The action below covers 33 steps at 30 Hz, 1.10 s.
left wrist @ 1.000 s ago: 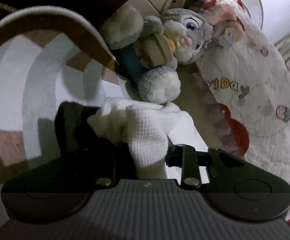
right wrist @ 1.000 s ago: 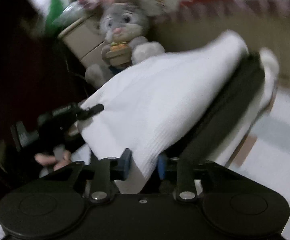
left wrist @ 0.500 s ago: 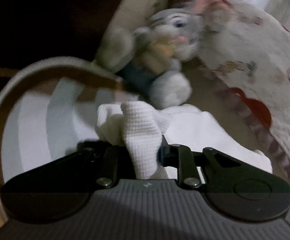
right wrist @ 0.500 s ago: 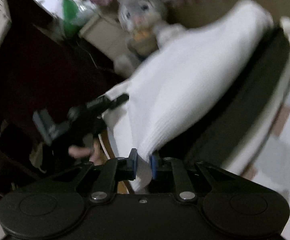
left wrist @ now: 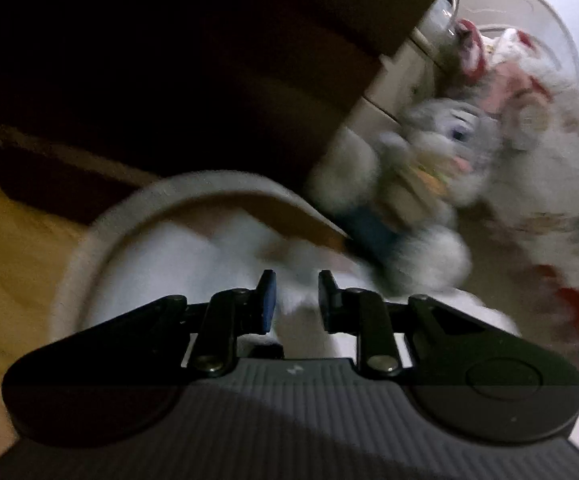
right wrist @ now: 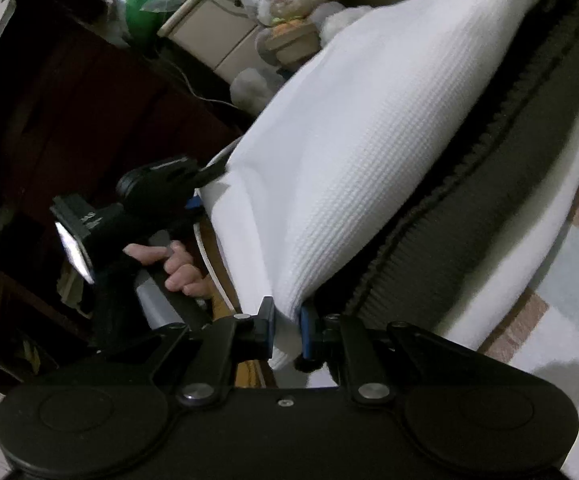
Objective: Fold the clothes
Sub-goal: 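Lower the white garment onto the folded clothes stack with both grippers, then open both grippers and release the garment on top of the stack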
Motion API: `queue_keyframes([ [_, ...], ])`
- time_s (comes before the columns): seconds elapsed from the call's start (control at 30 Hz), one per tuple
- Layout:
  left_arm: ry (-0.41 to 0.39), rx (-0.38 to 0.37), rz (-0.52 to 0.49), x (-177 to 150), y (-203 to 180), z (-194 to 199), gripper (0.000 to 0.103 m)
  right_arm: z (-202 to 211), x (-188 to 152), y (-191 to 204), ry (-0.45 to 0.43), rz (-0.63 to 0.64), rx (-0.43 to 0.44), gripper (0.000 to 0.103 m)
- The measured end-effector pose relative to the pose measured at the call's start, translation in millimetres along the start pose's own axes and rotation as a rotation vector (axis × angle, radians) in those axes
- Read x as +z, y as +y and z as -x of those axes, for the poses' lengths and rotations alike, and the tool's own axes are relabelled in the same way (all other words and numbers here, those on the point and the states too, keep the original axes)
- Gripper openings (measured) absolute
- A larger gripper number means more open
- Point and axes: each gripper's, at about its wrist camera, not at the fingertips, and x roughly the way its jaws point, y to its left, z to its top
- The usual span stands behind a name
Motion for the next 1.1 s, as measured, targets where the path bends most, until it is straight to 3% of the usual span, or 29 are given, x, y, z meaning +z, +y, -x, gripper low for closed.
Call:
queue_keyframes([
  [0.07, 0.010, -0.011, -0.036, 7, 1, 2, 0.019, 2, -5, -5, 0.000, -0.010, 0.003, 0.016],
  [0.13, 0.039, -0.118, -0.061, 14, -5, 11, 0.019, 2, -6, -6, -0.010, -0.012, 0.013, 0.018],
  [0.2, 0.065, -0.227, -0.162, 17, -26, 23, 0.019, 8, -5, -4, -0.017, 0.006, 0.029, 0.025],
  [0.27, 0.151, -0.379, -0.235, 10, -50, 29, 0.019, 19, -1, -1, -0.033, 0.029, 0.042, 0.036],
  [0.33, 0.223, -0.493, -0.298, -2, -72, 32, 0.022, 46, 10, -5, -0.133, 0.032, 0.031, 0.043],
  [0.47, 0.369, -0.498, -0.502, -40, -109, 25, 0.023, 92, 49, -39, -0.338, -0.055, -0.017, 0.061],
  [0.57, 0.409, -0.484, -0.521, -51, -113, 15, 0.022, 95, 88, -69, -0.451, -0.089, -0.111, 0.063],
  [0.7, 0.439, -0.512, -0.474, -47, -108, 12, 0.022, 71, 115, -107, -0.501, -0.184, -0.141, 0.072],
  [0.77, 0.450, -0.522, -0.461, -48, -106, 10, 0.022, 56, 119, -115, -0.505, -0.199, -0.238, 0.071],
  [0.87, 0.458, -0.525, -0.459, -51, -107, 8, 0.022, 38, 120, -110, -0.550, -0.100, -0.325, 0.071],
  [0.9, 0.458, -0.524, -0.461, -51, -108, 7, 0.022, 34, 122, -106, -0.554, -0.048, -0.360, 0.065],
  [0.93, 0.459, -0.525, -0.467, -52, -108, 8, 0.022, 33, 127, -102, -0.561, 0.007, -0.393, 0.034],
  [0.97, 0.463, -0.532, -0.465, -52, -108, 7, 0.022, 37, 127, -96, -0.588, 0.062, -0.411, 0.019],
  [1.1, 0.490, -0.546, -0.450, -52, -107, 7, 0.022, 56, 114, -69, -0.714, 0.246, -0.460, 0.019],
])
